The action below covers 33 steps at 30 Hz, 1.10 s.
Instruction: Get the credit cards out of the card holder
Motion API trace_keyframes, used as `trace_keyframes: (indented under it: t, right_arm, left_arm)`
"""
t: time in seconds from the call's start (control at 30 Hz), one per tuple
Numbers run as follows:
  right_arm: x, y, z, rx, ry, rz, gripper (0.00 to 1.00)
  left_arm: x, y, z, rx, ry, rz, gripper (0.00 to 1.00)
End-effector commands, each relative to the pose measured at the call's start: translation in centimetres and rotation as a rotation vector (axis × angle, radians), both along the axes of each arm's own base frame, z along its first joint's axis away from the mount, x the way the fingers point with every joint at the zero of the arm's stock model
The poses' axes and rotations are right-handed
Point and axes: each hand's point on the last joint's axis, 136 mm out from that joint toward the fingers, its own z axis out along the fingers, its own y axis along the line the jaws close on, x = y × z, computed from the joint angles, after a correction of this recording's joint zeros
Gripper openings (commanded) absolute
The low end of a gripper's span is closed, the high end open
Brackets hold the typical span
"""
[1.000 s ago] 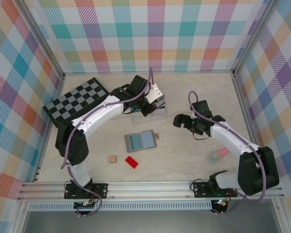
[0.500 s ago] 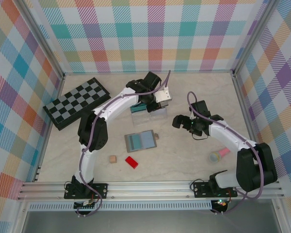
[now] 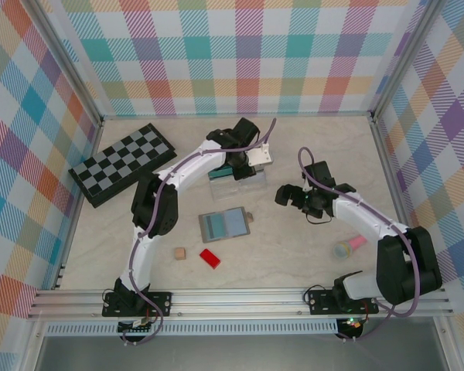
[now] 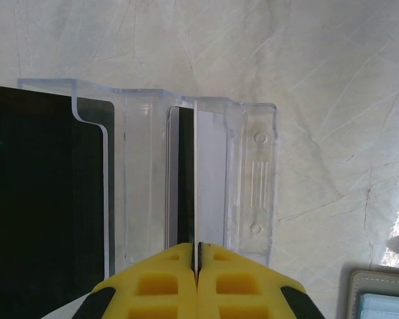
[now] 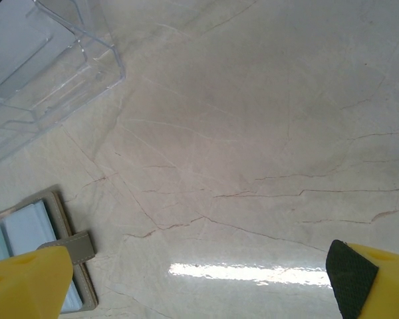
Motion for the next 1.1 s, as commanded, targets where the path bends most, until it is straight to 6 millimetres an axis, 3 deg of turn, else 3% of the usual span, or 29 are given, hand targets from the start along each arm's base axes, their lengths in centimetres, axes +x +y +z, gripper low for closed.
trace_keyframes:
  t: [0.0, 0.27, 0.5, 0.8, 1.07]
  right_arm:
    - [-0.1, -0.6, 0.5, -0.009, -0.015, -0.021, 1.00]
    - [-0.1, -1.0, 0.9, -0.024, -0.032, -0.029, 1.00]
    - [-0.1, -1.0, 0.9, -0.025, -0.033, -0.027, 1.00]
    - [-0.1, -0.9, 0.8, -0.020, -0.031, -0.025, 1.00]
    - [0.0, -0.8, 0.8, -0.016, -0.036, -0.021, 1.00]
  left_arm:
    - [0.6, -0.3, 0.2, 0.006, -0.016, -0.016, 0.00]
    - [1.0, 0.2, -1.1, 0.053, -0.007, -0.003, 0.00]
    - [1.6, 0.2, -0.8, 0.050, -0.032, 0.027, 0.14]
    - [1.8, -0.6, 3.4, -0.074, -0.061, 0.067, 0.25]
    - [2.6, -0.2, 9.7, -0.294, -0.103, 0.249, 0.31]
